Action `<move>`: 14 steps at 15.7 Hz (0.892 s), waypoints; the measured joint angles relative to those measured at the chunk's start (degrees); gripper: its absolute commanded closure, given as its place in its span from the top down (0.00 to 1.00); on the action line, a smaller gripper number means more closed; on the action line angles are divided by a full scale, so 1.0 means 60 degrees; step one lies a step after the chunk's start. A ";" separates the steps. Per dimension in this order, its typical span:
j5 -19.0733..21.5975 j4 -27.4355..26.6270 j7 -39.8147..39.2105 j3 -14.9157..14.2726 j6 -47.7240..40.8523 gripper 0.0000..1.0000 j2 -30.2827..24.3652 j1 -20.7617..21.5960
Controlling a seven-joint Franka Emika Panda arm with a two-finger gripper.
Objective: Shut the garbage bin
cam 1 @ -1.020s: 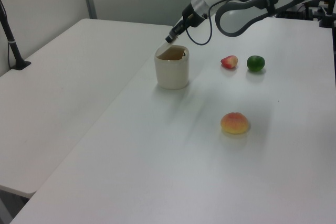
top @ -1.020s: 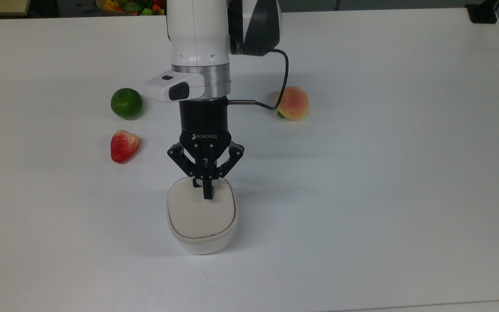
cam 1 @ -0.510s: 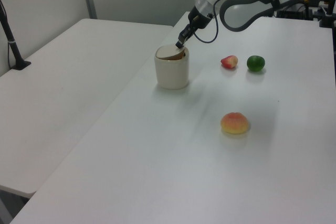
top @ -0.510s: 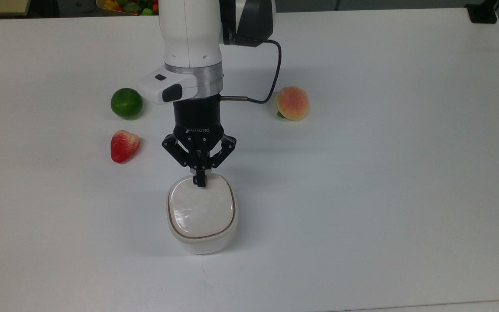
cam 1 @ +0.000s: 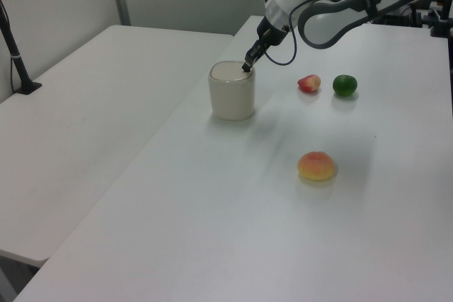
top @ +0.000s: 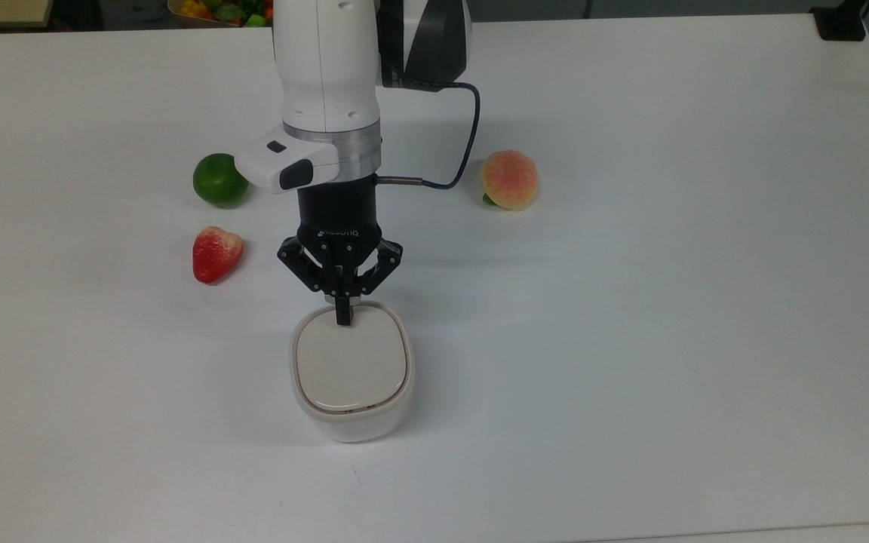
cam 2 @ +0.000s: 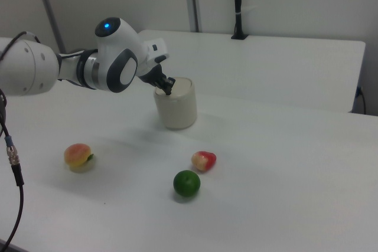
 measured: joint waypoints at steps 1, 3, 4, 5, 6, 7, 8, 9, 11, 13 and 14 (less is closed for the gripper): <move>-0.0017 -0.0013 0.0000 0.0000 0.0001 0.00 -0.0001 0.0001; -0.0151 -0.0018 0.0000 0.0005 0.0001 0.00 -0.0002 0.0001; -0.0212 -0.0019 0.0000 0.0011 0.0001 0.00 -0.0002 0.0001; -0.0239 -0.0020 0.0000 0.0013 0.0001 0.00 -0.0003 0.0001; -0.0240 -0.0020 0.0000 0.0013 0.0001 0.00 -0.0004 0.0001; -0.0241 -0.0020 0.0000 0.0013 0.0001 0.00 -0.0008 0.0001; -0.0241 -0.0020 0.0000 0.0012 0.0000 0.00 -0.0015 0.0000; -0.0241 -0.0020 0.0000 0.0012 0.0000 0.00 -0.0030 -0.0003; -0.0241 -0.0022 0.0000 0.0012 -0.0001 0.00 -0.0086 -0.0042; -0.0241 -0.0015 0.0000 0.0011 -0.0295 0.01 -0.0274 -0.0097; -0.0241 -0.0011 0.0000 0.0011 -0.0559 0.06 -0.0443 -0.0116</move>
